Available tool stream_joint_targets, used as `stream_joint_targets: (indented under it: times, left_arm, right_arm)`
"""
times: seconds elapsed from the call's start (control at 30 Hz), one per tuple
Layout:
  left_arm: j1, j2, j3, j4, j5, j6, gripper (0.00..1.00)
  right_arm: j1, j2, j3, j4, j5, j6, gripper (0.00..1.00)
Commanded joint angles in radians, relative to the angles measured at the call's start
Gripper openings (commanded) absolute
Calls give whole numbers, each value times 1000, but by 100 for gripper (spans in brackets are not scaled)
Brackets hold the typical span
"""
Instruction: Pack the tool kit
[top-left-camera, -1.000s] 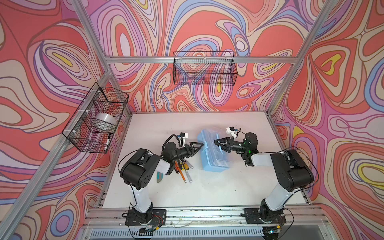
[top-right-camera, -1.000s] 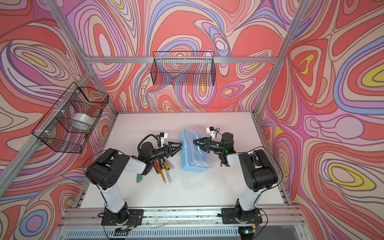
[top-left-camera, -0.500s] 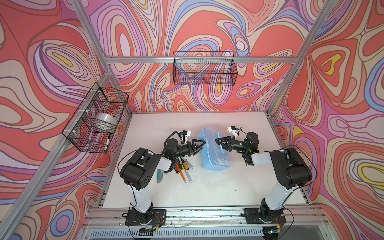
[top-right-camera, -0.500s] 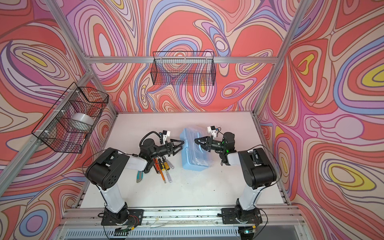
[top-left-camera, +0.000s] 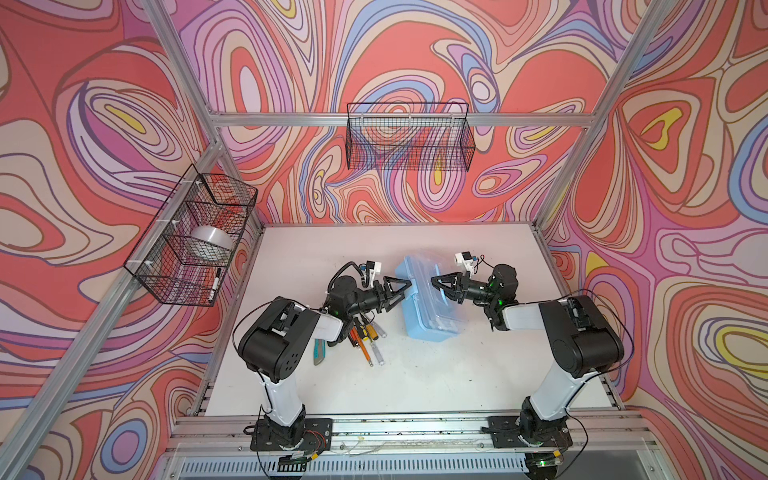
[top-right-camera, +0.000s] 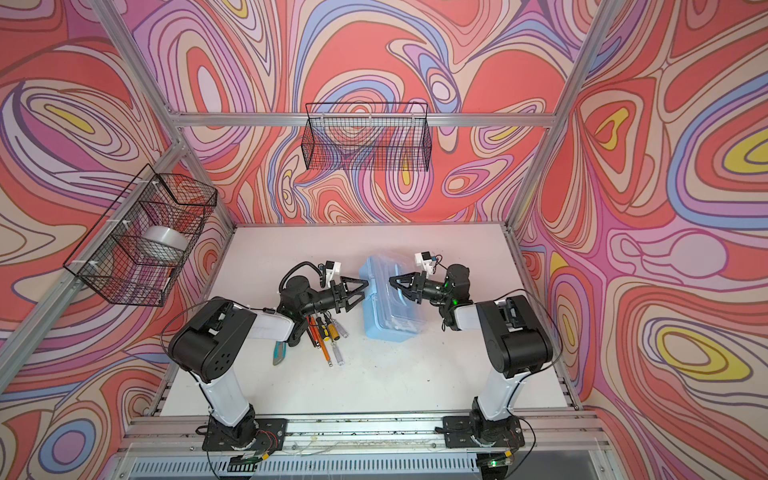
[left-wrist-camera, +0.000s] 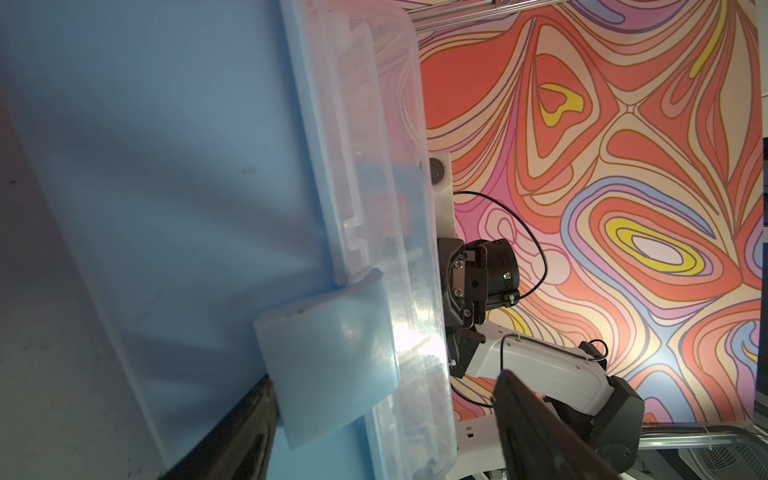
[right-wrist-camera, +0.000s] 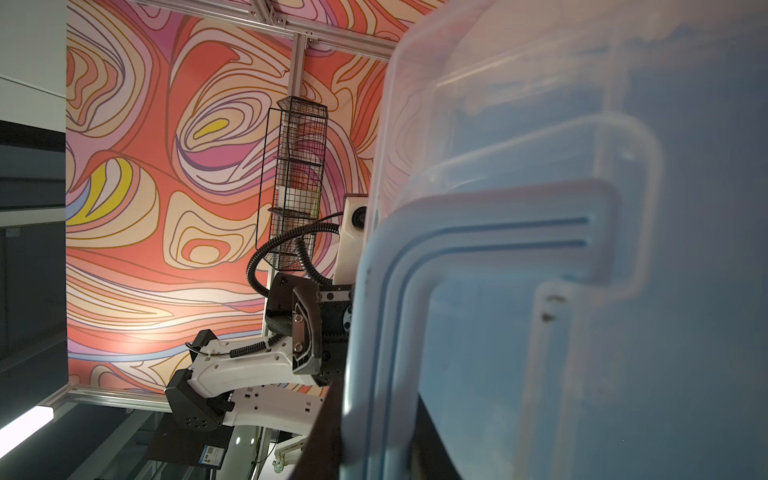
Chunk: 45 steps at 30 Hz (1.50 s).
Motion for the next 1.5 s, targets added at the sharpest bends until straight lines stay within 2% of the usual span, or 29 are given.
stream_joint_targets:
  times: [0.0, 0.27, 0.5, 0.67, 0.77, 0.93, 1.13, 1.3, 1.37, 1.47]
  left_arm:
    - [-44, -97, 50, 182, 97, -26, 81]
    - [-4, -96, 25, 181, 98, -50, 81]
    - [39, -172, 2, 182, 112, -73, 81]
    - [59, -138, -28, 180, 113, -64, 81]
    - [109, -114, -61, 168, 110, -58, 81]
    - [186, -68, -96, 113, 88, -17, 81]
    - [175, -102, -71, -131, 48, 144, 81]
    - [171, -226, -38, -431, -8, 319, 82]
    - [166, -269, -24, -521, -28, 372, 82]
    - [145, -321, 4, -647, -63, 441, 83]
  right_arm:
    - [27, 185, -96, -300, 142, -331, 0]
    - [25, 158, -91, -360, 160, -367, 0]
    - [24, 190, -79, -348, 163, -364, 0]
    - [25, 160, -83, -355, 167, -364, 0]
    - [24, 72, -67, -515, 226, -448, 0]
    - [24, -117, -31, -730, 313, -515, 0]
    - [25, -198, 90, -1005, 402, -624, 0]
    - [57, -179, 209, -1169, 457, -689, 0]
    - [59, -167, 232, -1186, 459, -693, 0]
    - [60, -185, 220, -1098, 370, -642, 0]
